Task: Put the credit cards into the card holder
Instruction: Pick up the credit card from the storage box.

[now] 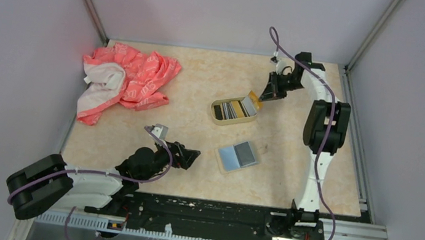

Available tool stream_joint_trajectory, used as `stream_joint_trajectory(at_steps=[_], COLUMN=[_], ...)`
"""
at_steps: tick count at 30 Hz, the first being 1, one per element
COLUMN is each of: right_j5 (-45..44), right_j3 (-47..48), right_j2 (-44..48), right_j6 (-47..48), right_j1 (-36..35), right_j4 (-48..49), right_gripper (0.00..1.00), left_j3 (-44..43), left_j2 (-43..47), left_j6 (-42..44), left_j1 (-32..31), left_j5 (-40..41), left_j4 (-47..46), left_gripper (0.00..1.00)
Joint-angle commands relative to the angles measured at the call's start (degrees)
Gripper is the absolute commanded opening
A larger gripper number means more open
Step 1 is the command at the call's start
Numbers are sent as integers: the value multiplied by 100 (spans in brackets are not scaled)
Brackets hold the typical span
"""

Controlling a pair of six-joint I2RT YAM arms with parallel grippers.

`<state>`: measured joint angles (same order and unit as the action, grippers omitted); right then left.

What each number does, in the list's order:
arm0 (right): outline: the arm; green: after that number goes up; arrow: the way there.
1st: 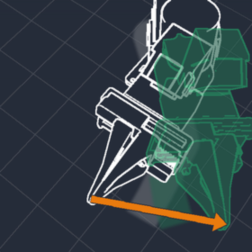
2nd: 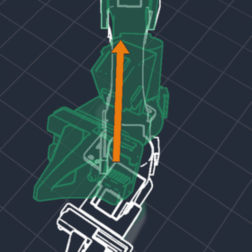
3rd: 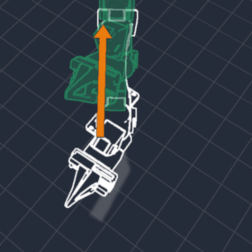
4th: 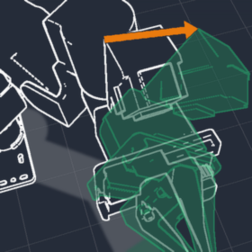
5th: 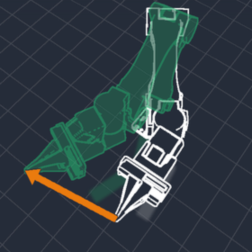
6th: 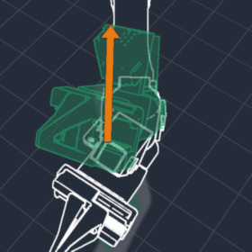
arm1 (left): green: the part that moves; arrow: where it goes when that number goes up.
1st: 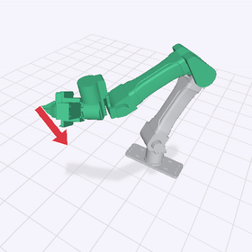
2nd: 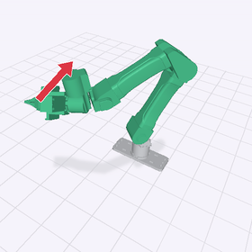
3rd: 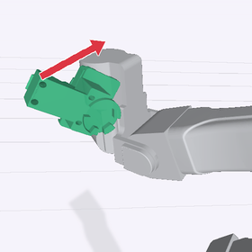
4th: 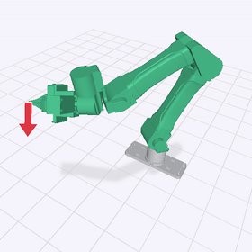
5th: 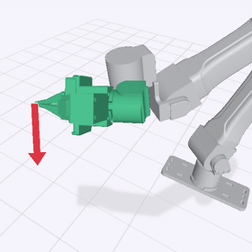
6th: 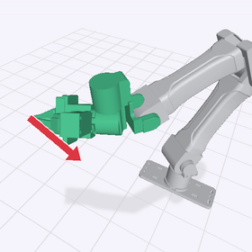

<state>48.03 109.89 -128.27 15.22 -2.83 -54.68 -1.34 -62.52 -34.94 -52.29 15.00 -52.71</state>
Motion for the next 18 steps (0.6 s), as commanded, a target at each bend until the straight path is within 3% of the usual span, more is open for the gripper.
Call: stream_joint_trajectory(at_steps=[1,18], right_j5=[143,884], right_j3=[1,-77], right_j2=[414,571], right_j6=[40,0], right_j1=[101,429], right_j4=[164,71], right_gripper=[0,0], left_j3=[108,108], left_j2=[-21,14], left_j6=[-13,-21], left_j1=[26,26], left_j5=[38,44], left_j4=[-143,-143], left_gripper=[98,98])
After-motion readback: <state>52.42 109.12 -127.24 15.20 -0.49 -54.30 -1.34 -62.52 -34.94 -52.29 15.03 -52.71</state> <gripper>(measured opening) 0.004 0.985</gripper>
